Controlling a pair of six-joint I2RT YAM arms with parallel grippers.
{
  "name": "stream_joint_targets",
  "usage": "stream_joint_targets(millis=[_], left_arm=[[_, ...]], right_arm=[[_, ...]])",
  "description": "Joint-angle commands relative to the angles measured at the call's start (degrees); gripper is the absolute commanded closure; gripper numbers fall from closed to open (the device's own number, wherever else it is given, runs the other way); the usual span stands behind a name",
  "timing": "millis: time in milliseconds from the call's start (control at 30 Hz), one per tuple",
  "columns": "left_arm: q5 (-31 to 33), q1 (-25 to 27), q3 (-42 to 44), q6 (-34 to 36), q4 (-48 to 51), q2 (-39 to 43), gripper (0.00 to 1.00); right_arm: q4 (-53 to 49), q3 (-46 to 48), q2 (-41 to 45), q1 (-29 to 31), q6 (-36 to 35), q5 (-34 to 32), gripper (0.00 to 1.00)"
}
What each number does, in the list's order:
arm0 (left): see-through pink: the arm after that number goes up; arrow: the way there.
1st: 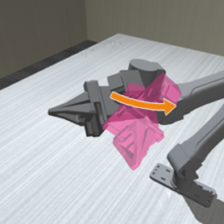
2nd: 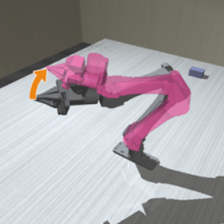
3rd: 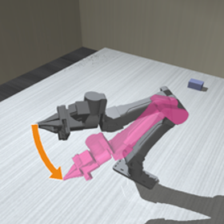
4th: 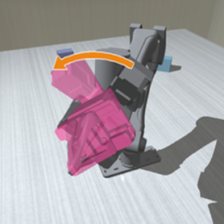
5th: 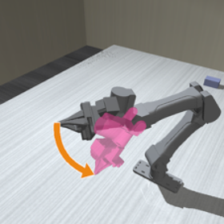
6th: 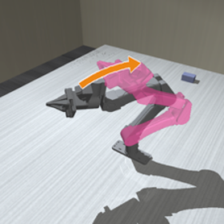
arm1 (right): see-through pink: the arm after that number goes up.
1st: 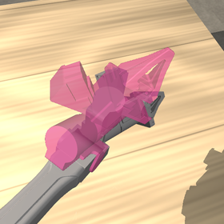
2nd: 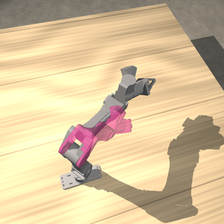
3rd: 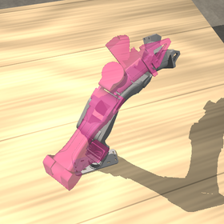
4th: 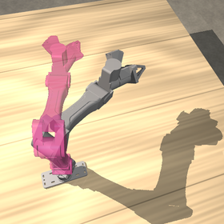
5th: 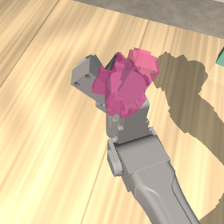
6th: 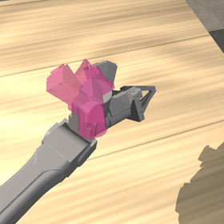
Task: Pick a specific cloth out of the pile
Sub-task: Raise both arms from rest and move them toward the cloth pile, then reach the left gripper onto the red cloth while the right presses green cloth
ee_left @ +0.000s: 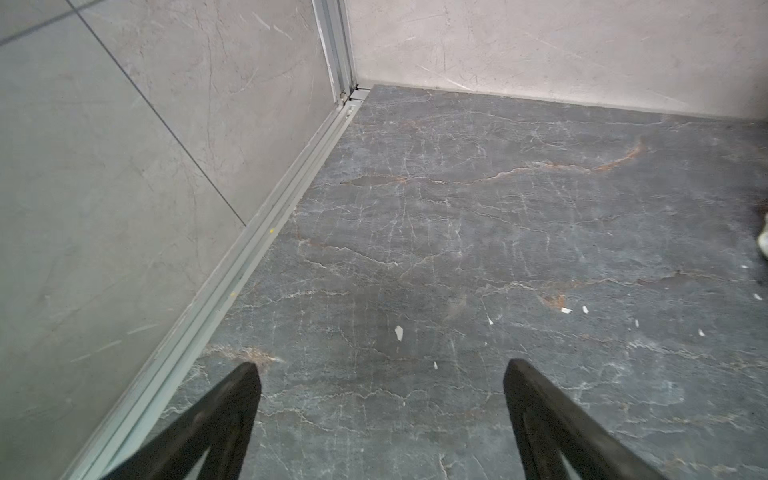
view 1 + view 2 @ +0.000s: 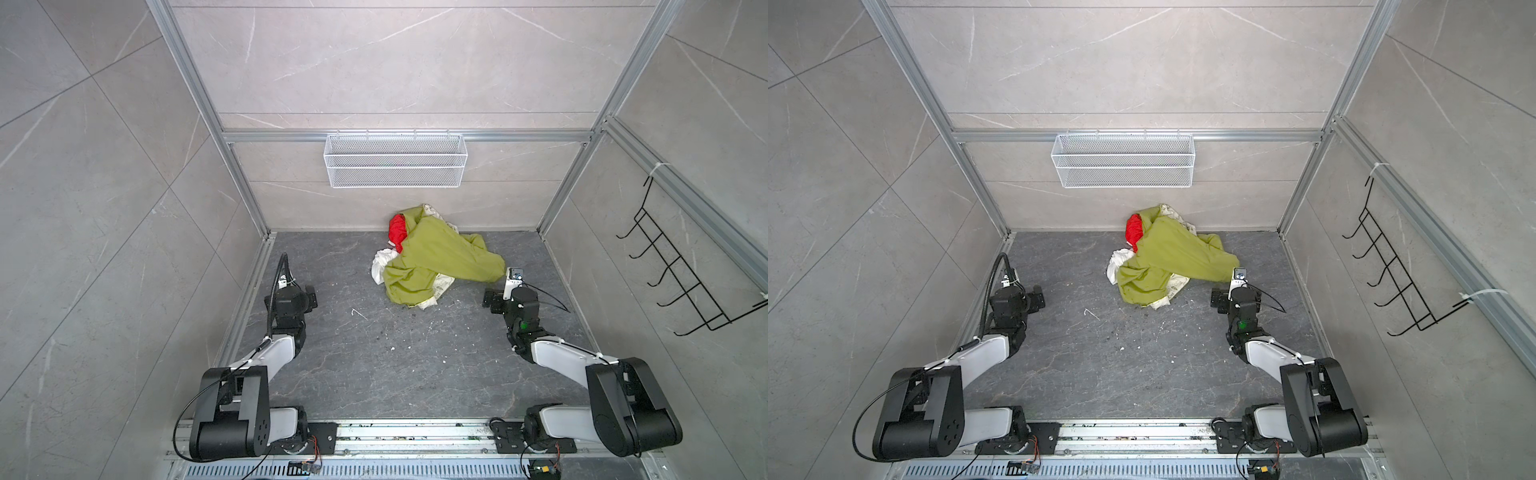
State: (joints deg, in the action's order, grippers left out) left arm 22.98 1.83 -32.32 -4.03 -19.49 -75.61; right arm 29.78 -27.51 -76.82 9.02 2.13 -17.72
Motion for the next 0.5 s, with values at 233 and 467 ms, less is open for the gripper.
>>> stream_joint_targets(millis=[233, 467], left_arm=[[9.1, 6.8, -20.4, -7.4, 19.5, -8.9, 0.07], [-1.3, 13.9, -30.2, -8.8, 25.3, -15.7, 0.08]], right_arm=[[-18.9, -14.2, -0.7, 3.2, 1.9, -3.4, 0.0], [-23.1, -19.0, -0.1, 5.6, 5.6, 7.0, 0.0]])
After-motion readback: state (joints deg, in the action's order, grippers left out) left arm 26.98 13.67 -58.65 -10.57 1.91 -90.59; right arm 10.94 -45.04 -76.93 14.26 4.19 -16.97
